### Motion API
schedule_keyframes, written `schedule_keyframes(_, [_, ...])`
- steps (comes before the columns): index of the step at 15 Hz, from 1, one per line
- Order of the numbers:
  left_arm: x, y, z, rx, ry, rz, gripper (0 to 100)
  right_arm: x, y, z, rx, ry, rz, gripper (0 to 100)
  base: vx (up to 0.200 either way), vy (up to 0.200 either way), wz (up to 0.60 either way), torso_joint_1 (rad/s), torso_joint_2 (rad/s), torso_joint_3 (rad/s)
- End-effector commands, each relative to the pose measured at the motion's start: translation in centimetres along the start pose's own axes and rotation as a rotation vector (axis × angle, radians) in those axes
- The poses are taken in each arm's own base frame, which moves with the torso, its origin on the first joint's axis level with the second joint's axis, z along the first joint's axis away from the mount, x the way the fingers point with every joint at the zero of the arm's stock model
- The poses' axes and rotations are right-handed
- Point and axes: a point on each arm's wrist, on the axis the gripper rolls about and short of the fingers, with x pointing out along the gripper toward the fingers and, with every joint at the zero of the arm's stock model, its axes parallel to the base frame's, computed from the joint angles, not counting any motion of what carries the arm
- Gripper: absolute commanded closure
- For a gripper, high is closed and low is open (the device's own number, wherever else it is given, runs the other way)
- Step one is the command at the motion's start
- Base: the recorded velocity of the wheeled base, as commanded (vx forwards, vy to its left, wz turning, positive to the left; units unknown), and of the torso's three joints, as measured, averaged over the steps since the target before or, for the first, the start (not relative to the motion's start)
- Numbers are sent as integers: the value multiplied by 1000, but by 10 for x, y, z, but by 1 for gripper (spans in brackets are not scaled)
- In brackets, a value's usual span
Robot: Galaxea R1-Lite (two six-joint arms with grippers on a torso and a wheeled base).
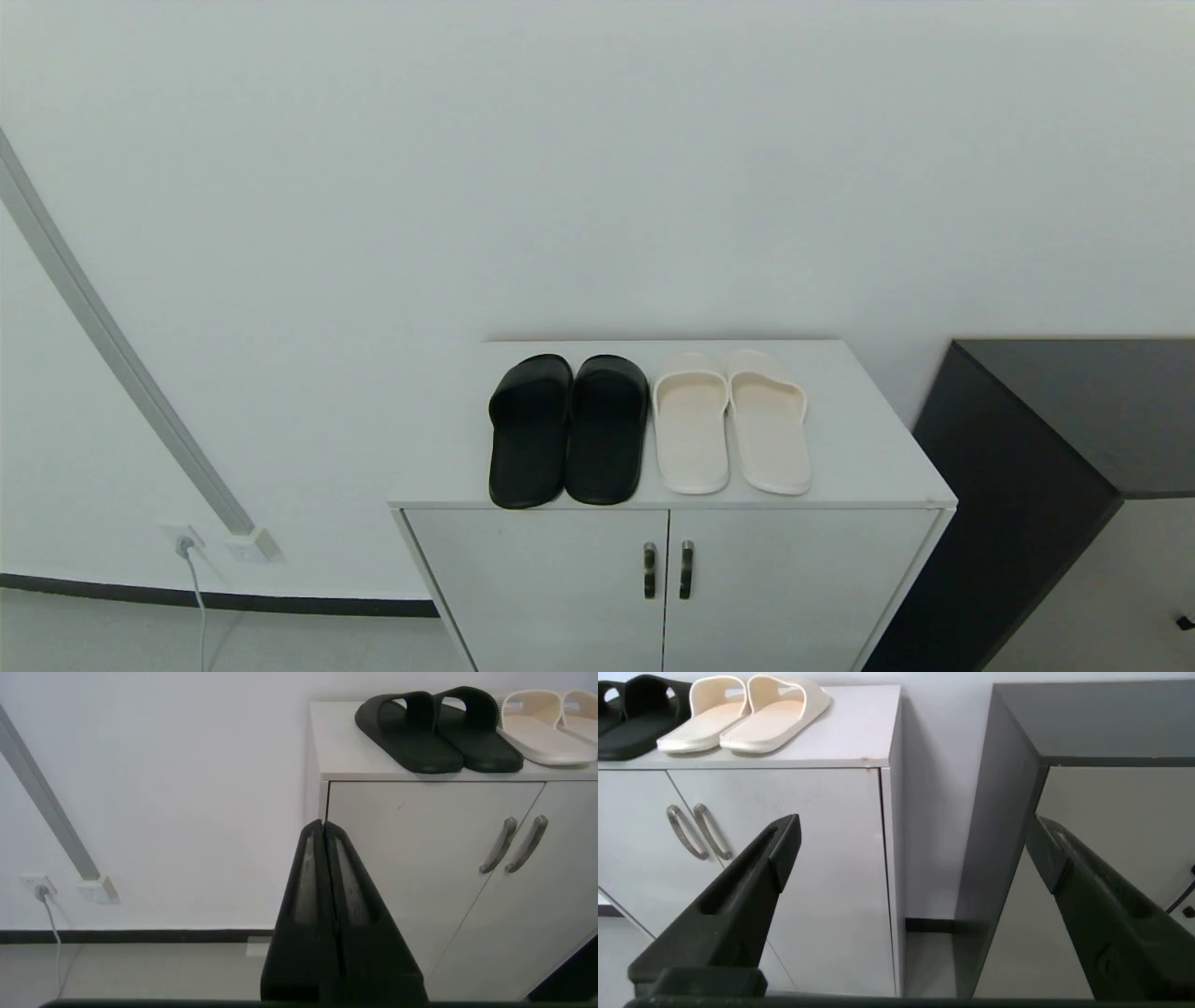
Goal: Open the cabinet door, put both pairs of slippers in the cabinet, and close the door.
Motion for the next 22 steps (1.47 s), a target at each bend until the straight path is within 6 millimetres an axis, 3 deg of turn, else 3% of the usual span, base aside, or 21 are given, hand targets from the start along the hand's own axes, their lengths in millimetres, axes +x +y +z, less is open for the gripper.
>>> schedule_keyframes(1, [0,0,0,0,1,0,100,0,0,0,0,1,1,0,0,0,0,0,0,0])
schedule_keyframes(4, [0,0,0,0,1,0,100,0,0,1,-30,-6,-2,0,0,0,0,0,0,0])
schedule_keyframes(5, [0,0,0,-1,1,0,100,-7,0,31,0,-92,7,0,0,0,0,0,0,0])
schedule_keyframes(6, [0,0,0,0,1,0,100,-11,0,82,112,-125,42,0,0,0,0,0,0,0])
schedule_keyframes(7, [0,0,0,0,1,0,100,-2,0,95,105,-40,60,0,0,0,0,0,0,0])
schedule_keyframes(10, [0,0,0,-1,1,0,100,32,2,86,63,186,196,0,0,0,0,0,0,0])
schedule_keyframes(17, [0,0,0,-1,1,0,100,124,13,125,63,220,363,0,0,0,0,0,0,0])
schedule_keyframes(18, [0,0,0,-1,1,0,100,137,21,132,72,239,386,0,0,0,0,0,0,0])
schedule_keyframes(19, [0,0,0,-1,1,0,100,159,41,139,66,270,381,0,0,0,0,0,0,0])
schedule_keyframes(22, [0,0,0,-1,3,0,100,180,91,153,97,244,394,0,0,0,0,0,0,0])
